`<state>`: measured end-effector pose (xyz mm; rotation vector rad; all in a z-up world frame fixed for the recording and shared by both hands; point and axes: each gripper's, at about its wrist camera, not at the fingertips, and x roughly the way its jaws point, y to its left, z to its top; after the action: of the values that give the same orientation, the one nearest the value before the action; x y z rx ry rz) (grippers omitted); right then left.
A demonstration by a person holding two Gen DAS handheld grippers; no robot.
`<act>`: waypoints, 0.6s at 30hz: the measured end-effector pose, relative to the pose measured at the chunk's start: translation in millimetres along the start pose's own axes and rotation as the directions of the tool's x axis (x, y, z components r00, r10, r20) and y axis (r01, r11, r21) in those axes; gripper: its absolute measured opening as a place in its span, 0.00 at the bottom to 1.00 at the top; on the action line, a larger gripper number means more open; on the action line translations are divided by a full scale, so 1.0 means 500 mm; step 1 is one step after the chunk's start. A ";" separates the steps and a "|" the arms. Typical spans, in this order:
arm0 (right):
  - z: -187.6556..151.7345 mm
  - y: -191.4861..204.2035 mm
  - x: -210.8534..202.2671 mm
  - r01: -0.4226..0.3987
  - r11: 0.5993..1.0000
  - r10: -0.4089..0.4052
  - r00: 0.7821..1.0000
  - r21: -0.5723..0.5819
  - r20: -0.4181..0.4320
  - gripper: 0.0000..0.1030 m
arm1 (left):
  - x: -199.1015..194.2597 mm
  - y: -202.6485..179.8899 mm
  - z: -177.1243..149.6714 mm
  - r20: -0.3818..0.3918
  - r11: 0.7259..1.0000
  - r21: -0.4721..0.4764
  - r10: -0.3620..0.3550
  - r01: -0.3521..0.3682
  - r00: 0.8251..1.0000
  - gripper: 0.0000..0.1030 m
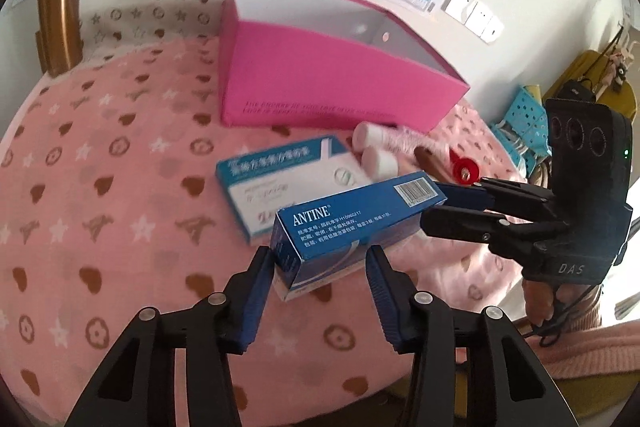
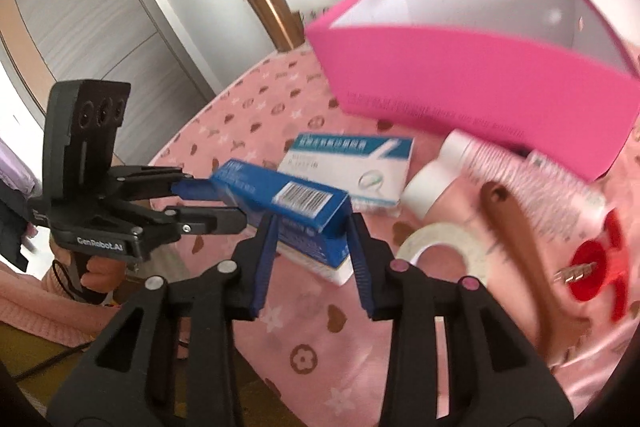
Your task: Organize rigid objects
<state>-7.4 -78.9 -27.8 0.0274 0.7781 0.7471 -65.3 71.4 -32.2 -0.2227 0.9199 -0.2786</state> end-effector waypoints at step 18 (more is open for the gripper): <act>0.085 -0.081 0.086 0.020 0.996 -0.018 1.000 0.088 -0.025 0.36 | 0.047 0.068 0.068 0.012 0.995 -0.096 0.038 -0.036 0.999 0.46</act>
<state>64.7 -72.4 -35.5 0.0902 0.8330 0.6960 -19.7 98.1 -40.0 -0.2949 0.9237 -0.1988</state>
